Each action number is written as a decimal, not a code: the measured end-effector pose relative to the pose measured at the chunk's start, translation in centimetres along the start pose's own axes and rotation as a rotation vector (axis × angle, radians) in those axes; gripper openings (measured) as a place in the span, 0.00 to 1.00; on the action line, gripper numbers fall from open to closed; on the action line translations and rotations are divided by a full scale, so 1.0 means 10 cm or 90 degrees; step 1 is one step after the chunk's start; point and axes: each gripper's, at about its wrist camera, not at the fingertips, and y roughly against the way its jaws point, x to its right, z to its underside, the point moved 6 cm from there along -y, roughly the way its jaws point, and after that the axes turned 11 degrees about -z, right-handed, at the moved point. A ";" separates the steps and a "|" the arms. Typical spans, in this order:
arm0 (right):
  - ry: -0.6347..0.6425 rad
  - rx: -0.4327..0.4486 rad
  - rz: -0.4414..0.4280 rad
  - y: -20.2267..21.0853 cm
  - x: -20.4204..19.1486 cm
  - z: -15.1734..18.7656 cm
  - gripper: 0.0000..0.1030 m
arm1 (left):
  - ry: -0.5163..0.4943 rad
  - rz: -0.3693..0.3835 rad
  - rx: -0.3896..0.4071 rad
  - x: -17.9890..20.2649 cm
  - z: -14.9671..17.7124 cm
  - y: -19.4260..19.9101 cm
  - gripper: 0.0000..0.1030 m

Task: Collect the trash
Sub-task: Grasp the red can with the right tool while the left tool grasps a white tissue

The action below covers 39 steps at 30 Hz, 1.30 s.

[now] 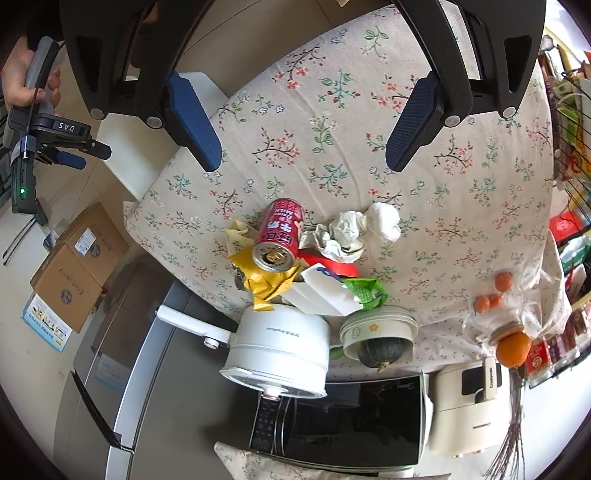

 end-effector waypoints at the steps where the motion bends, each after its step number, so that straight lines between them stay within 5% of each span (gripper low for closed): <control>1: 0.005 0.001 -0.002 -0.01 -0.06 -0.02 0.82 | 0.005 -0.003 -0.001 -0.06 0.00 0.00 0.90; 12: 0.042 0.013 -0.053 -0.10 -0.64 -0.32 0.85 | 0.052 -0.065 -0.015 -0.78 0.02 -0.12 0.92; 21: 0.053 0.029 -0.083 -0.19 -0.97 -0.62 0.85 | -0.003 -0.115 -0.070 -0.87 0.05 -0.51 0.92; 39: 0.089 0.021 -0.175 -1.04 -2.10 -1.05 0.85 | 0.053 -0.132 -0.101 -1.29 -0.09 -0.80 0.92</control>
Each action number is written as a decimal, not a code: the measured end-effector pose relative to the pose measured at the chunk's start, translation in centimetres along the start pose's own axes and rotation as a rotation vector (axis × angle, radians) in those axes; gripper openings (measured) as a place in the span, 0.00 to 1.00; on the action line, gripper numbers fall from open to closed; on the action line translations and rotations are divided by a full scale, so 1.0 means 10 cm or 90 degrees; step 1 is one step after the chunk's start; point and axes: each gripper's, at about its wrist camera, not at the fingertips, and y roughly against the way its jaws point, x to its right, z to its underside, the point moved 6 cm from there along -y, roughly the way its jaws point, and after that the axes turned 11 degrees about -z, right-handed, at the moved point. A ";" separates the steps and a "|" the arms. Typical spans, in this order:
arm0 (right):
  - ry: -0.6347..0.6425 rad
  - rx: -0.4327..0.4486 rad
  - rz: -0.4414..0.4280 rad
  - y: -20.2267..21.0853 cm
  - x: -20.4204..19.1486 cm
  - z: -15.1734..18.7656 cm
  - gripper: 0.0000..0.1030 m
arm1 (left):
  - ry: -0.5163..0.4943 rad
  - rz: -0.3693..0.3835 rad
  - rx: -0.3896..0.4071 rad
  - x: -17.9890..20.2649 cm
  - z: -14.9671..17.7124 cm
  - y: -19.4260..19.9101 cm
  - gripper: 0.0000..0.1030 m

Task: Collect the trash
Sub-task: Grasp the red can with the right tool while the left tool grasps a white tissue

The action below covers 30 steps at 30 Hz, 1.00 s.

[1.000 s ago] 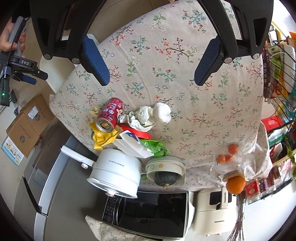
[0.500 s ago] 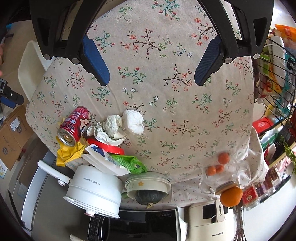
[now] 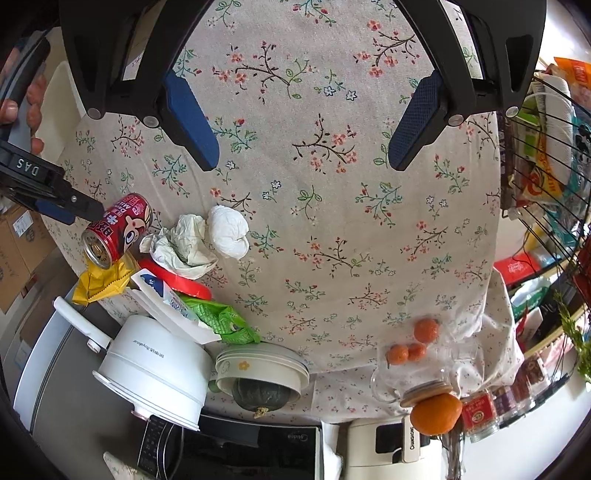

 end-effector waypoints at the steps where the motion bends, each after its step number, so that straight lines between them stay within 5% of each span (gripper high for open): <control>1: 0.001 0.006 0.005 -0.04 -0.01 -0.02 0.83 | -0.003 0.002 0.001 0.02 -0.01 0.00 0.92; 3: 0.009 0.013 0.017 -0.11 -0.01 -0.04 0.72 | -0.008 0.003 0.001 0.06 -0.03 -0.02 0.92; 4: 0.014 0.013 0.017 -0.14 0.00 -0.05 0.56 | -0.011 0.006 0.000 0.08 -0.03 -0.03 0.92; 13: 0.003 0.011 0.001 0.13 0.15 -0.05 0.54 | 0.009 0.060 -0.014 0.38 -0.23 -0.30 0.80; 17: 0.008 0.013 -0.002 0.35 0.24 -0.01 0.54 | 0.015 0.087 -0.019 0.62 -0.31 -0.42 0.67; 26: -0.010 0.011 0.021 0.73 0.63 0.13 0.54 | 0.057 0.064 -0.056 0.85 -0.36 -0.78 0.30; 30: -0.031 0.004 0.025 0.85 0.80 0.23 0.54 | 0.072 0.061 -0.053 0.84 -0.39 -0.82 0.23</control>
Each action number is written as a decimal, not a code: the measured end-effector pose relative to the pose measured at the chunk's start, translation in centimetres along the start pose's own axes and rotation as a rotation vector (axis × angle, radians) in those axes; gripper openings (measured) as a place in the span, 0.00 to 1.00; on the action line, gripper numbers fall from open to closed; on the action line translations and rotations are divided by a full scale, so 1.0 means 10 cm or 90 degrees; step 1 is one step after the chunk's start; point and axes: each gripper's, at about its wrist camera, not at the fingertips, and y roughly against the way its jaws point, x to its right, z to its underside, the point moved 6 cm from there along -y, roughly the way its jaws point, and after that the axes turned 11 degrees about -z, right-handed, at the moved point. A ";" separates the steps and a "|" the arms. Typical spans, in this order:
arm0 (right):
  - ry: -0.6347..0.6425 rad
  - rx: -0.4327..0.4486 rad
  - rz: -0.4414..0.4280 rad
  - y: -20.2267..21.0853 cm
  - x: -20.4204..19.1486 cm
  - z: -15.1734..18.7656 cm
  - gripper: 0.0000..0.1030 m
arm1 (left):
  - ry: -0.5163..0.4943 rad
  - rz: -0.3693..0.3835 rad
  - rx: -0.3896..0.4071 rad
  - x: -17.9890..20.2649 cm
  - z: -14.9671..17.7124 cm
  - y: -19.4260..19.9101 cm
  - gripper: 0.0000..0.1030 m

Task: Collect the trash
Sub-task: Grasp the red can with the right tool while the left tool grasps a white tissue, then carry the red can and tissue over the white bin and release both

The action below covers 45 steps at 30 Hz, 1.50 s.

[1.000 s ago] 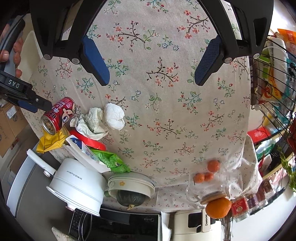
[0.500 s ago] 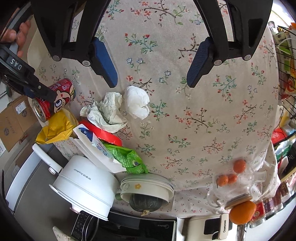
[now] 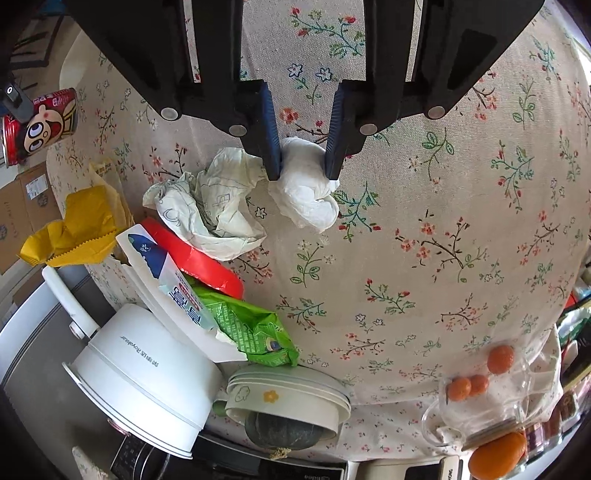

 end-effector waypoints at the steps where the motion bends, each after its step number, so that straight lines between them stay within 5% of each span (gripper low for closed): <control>1: -0.004 -0.001 0.001 0.03 0.04 0.02 0.54 | 0.000 -0.001 0.002 0.01 -0.01 0.01 0.22; 11: -0.010 0.011 0.022 0.32 0.24 0.12 0.54 | -0.037 -0.003 0.056 0.03 0.05 0.43 0.18; 24: -0.043 0.033 -0.001 0.64 0.27 0.26 0.54 | -0.095 0.114 0.116 0.37 0.40 1.30 0.18; 45: -0.131 -0.004 0.081 0.95 1.29 0.87 0.55 | -0.345 0.243 0.052 2.14 1.50 1.39 0.18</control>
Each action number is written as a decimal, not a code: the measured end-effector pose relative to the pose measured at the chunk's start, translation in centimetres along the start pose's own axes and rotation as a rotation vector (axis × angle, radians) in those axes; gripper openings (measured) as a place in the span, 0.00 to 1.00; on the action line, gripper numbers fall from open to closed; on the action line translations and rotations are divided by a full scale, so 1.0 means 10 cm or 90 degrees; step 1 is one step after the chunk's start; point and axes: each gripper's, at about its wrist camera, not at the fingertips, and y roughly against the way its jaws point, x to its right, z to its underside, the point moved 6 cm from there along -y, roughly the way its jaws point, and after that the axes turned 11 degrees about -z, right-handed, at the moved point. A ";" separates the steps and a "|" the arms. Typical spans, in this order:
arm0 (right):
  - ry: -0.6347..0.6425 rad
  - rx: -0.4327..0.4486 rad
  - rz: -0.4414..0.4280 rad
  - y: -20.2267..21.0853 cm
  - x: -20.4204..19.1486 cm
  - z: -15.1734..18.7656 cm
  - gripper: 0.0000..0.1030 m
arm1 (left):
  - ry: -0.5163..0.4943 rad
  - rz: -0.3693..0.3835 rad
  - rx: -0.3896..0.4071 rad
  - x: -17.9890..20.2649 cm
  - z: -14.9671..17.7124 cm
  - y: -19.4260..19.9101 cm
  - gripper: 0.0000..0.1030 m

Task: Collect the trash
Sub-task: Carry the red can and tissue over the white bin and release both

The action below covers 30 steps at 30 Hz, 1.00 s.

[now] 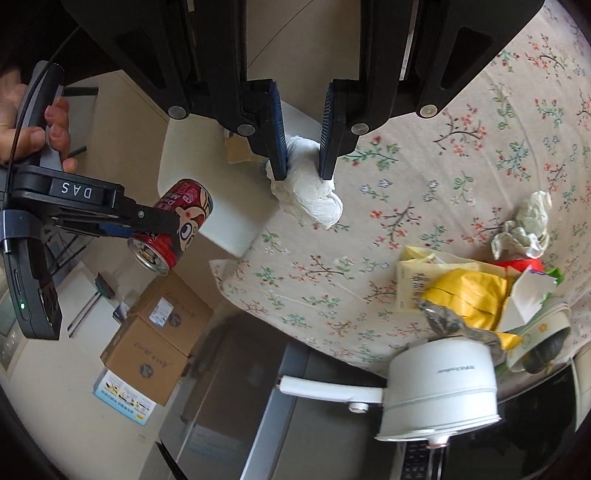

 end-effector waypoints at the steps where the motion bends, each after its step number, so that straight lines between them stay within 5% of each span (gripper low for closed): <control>1: -0.005 -0.003 0.003 0.01 0.06 0.03 0.55 | -0.014 0.003 -0.006 0.10 0.02 -0.06 0.18; 15: -0.046 -0.017 0.034 0.15 0.58 0.25 0.55 | -0.088 0.004 -0.046 0.60 0.13 -0.71 0.22; 17: -0.048 -0.019 0.036 0.15 0.60 0.26 0.55 | -0.092 -0.002 -0.050 0.60 0.13 -0.73 0.32; 20: -0.050 -0.020 0.036 0.15 0.62 0.26 0.55 | -0.092 -0.034 -0.047 0.55 0.12 -0.72 0.67; 21: -0.050 -0.020 0.036 0.15 0.61 0.26 0.55 | -0.093 -0.043 -0.043 0.53 0.12 -0.71 0.71; 30: -0.048 -0.033 0.039 0.07 0.57 0.27 0.55 | -0.094 -0.098 -0.036 0.30 0.09 -0.58 0.83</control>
